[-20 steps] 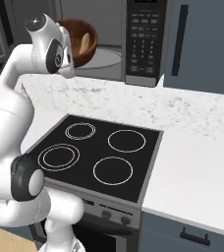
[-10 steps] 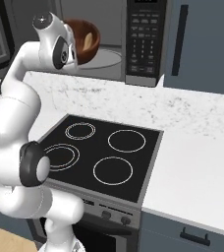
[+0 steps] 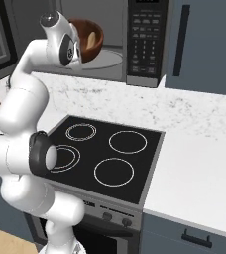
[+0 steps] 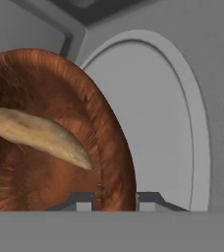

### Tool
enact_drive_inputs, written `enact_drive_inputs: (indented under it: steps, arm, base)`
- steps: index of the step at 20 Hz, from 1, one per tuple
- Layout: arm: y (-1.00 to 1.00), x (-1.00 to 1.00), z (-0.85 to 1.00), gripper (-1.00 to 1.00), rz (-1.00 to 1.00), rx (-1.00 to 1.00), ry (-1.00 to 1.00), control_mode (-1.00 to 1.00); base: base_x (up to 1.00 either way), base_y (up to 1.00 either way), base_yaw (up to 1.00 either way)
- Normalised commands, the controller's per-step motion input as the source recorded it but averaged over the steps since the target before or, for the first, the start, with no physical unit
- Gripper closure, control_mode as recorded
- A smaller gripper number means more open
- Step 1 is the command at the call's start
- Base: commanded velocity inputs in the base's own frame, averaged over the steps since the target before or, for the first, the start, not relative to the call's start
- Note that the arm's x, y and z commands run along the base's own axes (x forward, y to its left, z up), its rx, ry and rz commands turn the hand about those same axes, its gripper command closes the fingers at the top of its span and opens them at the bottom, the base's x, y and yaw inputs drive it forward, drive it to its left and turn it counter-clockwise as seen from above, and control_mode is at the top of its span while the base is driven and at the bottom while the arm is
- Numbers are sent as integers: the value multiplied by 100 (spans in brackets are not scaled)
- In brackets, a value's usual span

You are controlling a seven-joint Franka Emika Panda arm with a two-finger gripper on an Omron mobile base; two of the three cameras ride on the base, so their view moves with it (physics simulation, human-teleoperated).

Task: Pick the sweet potato from the sink and place it in the bowl. Then pick the bowl and place it in the microwave. Then close the microwave door and press the start button.

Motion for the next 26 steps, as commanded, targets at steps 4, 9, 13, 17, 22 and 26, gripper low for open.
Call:
enact_drive_inputs:
  steps: [4, 9, 13, 17, 22, 26]
  arm:
    - [0, 20, -22, 100, 0, 0, 0, -100]
    - [4, 10, -28, -100, 0, 0, 0, -100]
    - [3, 0, -5, -100, 0, 0, -5, -100]
    - [0, 0, 0, -100, 0, 0, -8, -100]
    - [0, -16, 0, -100, 0, 0, -14, -100]
    - [0, -43, 1, -100, 0, 0, -34, -100]
  base:
    - [0, 0, 0]
    - [0, 0, 0]
    - [0, 0, 0]
    - [0, 0, 0]
    - [0, 0, 0]
    - [0, 0, 0]
